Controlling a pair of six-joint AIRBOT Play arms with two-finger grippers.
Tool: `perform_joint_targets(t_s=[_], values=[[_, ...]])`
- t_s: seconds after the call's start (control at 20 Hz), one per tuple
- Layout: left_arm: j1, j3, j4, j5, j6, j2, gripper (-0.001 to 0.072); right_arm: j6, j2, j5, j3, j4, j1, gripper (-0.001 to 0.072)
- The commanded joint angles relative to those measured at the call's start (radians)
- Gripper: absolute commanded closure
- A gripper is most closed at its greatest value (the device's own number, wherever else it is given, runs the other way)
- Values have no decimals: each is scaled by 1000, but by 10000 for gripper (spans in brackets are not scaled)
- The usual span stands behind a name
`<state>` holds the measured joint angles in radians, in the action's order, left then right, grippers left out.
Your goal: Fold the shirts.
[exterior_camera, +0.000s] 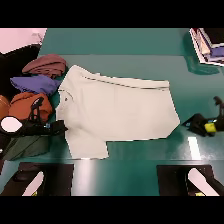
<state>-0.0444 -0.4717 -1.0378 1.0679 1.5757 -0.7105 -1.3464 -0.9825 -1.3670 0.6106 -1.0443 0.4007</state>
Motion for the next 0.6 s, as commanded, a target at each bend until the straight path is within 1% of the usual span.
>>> perform_joint_targets(t_s=[0.0,0.1,0.25,0.3,0.4,0.45,0.5,0.55], values=[[1,-29,2,-4,-4,1,682,31,5,138,-157,77,-44,261],[1,-29,1,-5,-5,1,682,31,-9,201,-159,93,-130,261],[1,-29,1,-4,-5,1,682,31,-104,208,-110,106,-265,268],[1,-29,1,-5,-5,1,681,31,-139,204,-88,106,-304,330],[1,-36,-3,3,-18,1,682,32,-183,202,-35,98,-373,541],[1,-60,-8,16,-31,1,682,42,-179,199,-3,99,-393,632],[1,-100,-15,29,-32,6,682,46,-156,189,37,98,-404,697],[1,-164,-29,34,-32,23,682,46,-119,179,85,100,-406,697]])
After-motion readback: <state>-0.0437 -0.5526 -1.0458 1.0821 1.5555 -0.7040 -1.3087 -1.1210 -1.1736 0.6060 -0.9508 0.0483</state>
